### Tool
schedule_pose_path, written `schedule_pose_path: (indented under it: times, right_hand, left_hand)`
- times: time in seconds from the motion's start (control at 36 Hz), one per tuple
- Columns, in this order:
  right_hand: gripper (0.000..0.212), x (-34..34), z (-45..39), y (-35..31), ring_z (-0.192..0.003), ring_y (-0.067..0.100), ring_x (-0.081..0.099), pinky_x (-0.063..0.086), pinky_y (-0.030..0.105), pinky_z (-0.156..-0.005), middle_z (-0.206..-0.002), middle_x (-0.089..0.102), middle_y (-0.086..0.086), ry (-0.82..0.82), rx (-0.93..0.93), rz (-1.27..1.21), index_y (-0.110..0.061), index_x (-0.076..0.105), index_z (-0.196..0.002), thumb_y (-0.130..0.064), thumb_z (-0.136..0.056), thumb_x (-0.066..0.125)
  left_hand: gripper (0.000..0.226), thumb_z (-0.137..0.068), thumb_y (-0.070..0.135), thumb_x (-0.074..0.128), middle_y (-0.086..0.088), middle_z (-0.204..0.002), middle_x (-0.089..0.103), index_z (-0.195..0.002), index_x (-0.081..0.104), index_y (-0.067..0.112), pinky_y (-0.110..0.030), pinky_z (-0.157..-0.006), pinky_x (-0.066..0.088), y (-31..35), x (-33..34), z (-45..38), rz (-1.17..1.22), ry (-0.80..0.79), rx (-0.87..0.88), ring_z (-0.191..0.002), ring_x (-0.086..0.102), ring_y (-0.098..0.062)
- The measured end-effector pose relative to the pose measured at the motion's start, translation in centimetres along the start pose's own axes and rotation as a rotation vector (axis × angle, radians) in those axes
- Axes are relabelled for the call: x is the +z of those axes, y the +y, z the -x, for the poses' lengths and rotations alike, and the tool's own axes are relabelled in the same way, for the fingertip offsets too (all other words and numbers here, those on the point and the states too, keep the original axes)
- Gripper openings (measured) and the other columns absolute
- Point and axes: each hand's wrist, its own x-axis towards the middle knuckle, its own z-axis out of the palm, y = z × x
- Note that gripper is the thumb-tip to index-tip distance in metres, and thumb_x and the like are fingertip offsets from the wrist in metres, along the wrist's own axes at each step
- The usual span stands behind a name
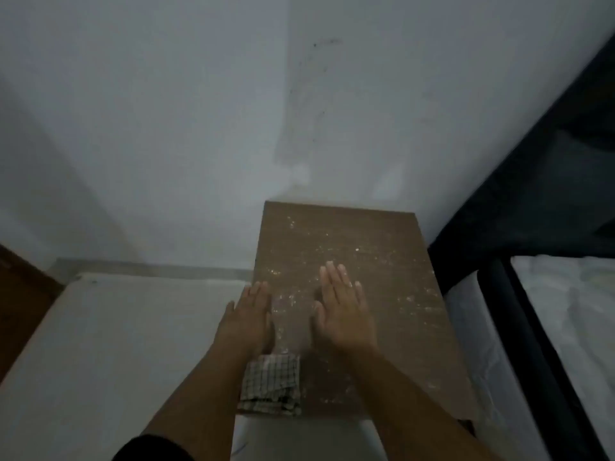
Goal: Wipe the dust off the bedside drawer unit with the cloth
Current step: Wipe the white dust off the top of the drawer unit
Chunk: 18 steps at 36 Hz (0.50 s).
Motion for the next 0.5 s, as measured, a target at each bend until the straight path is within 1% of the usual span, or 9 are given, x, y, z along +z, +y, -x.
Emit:
schedule_pose_path:
  times: [0.06, 0.08, 0.14, 0.17, 0.25, 0.31, 0.39, 0.44, 0.5]
  right_hand:
    - [0.059, 2.2, -0.3, 0.0, -0.133, 0.013, -0.026, -0.011, 0.036, -0.114, -0.143, -0.025, -0.006, -0.059, -0.001, 0.011, -0.016, -0.008, -0.148, -0.033, -0.098, 0.018]
    - [0.059, 3.2, -0.3, 0.0, -0.135, 0.015, -0.021, -0.008, 0.038, -0.114, -0.145, -0.020, -0.004, -0.053, -0.011, 0.029, -0.014, -0.002, -0.148, -0.030, -0.098, 0.025]
    - [0.058, 5.5, -0.2, 0.1, -0.140, 0.019, -0.001, 0.012, 0.044, -0.117, -0.150, -0.001, -0.001, 0.015, -0.079, 0.038, -0.011, 0.019, -0.147, -0.028, -0.094, 0.035]
    - [0.059, 6.3, 0.0, 0.1, -0.142, 0.019, 0.002, 0.015, 0.044, -0.118, -0.152, 0.002, -0.002, -0.016, -0.116, 0.023, -0.012, 0.020, -0.147, -0.029, -0.094, 0.038]
    - [0.067, 8.6, 0.4, 0.0, -0.147, 0.016, -0.003, 0.004, 0.040, -0.121, -0.159, 0.002, -0.002, -0.254, -0.162, -0.036, -0.016, 0.008, -0.150, -0.035, -0.095, 0.043]
    - [0.069, 10.1, 0.5, -0.2, -0.146, 0.019, 0.009, 0.009, 0.038, -0.119, -0.158, 0.015, 0.001, -0.295, -0.168, -0.030, -0.016, 0.017, -0.149, -0.041, -0.093, 0.047]
    - [0.062, 11.4, 0.6, -0.6, -0.127, 0.025, 0.042, 0.036, 0.040, -0.106, -0.136, 0.049, 0.006, -0.261, -0.180, -0.041, -0.013, 0.050, -0.132, -0.045, -0.081, 0.062]
    - [0.047, 12.3, 0.3, -0.5, -0.098, 0.021, 0.059, 0.053, 0.034, -0.081, -0.105, 0.064, 0.002, -0.204, -0.218, -0.021, -0.015, 0.067, -0.101, -0.047, -0.067, 0.072]
    - [0.038, 12.7, -0.2, -0.8, -0.078, 0.016, 0.062, 0.053, 0.025, -0.064, -0.084, 0.065, -0.004, -0.166, -0.234, -0.002, -0.020, 0.069, -0.080, -0.049, -0.057, 0.078]
  left_hand:
    - [0.060, -0.102, 0.029, 0.024, -0.002, -0.163, -0.002, -0.155, 0.000, 0.015, -0.041, -0.121, 0.010, -0.9, 1.2, -1.1, 0.000, -0.058, -0.014, -0.151, 0.000, -0.019]
    - [0.060, -0.102, 0.029, 0.024, -0.002, -0.163, -0.001, -0.155, 0.001, 0.015, -0.041, -0.121, 0.011, -1.3, 1.9, -1.7, -0.012, -0.087, -0.017, -0.151, 0.000, -0.019]
    - [0.061, -0.102, 0.029, 0.026, -0.002, -0.163, -0.003, -0.155, 0.000, 0.015, -0.041, -0.122, 0.011, -1.7, 3.0, -2.8, -0.029, -0.151, -0.017, -0.151, 0.000, -0.019]
    - [0.062, -0.101, 0.029, 0.027, -0.002, -0.163, -0.005, -0.155, -0.001, 0.015, -0.041, -0.121, 0.010, -1.8, 3.7, -3.3, -0.040, -0.175, -0.009, -0.151, -0.002, -0.019]
    - [0.065, -0.100, 0.024, 0.031, -0.002, -0.162, -0.008, -0.155, -0.003, 0.013, -0.040, -0.121, 0.010, -2.3, 5.1, -4.8, -0.071, -0.203, 0.002, -0.151, -0.004, -0.019]
    - [0.065, -0.100, 0.018, 0.032, -0.002, -0.162, -0.009, -0.155, -0.003, 0.014, -0.039, -0.121, 0.012, -2.9, 6.1, -5.8, -0.080, -0.199, 0.008, -0.151, -0.005, -0.019]
    - [0.065, -0.100, 0.012, 0.033, 0.000, -0.162, -0.011, -0.155, -0.003, 0.015, -0.040, -0.122, 0.013, -3.4, 6.5, -6.5, -0.061, -0.164, 0.020, -0.151, -0.005, -0.018]
    - [0.067, -0.099, 0.010, 0.034, 0.001, -0.162, -0.011, -0.155, -0.002, 0.016, -0.040, -0.122, 0.013, -3.6, 6.4, -6.8, -0.034, -0.152, 0.030, -0.151, -0.005, -0.016]
    - [0.068, -0.098, 0.007, 0.037, 0.002, -0.162, -0.009, -0.155, 0.000, 0.017, -0.039, -0.122, 0.014, -3.9, 6.1, -7.1, -0.004, -0.145, 0.049, -0.151, -0.003, -0.016]
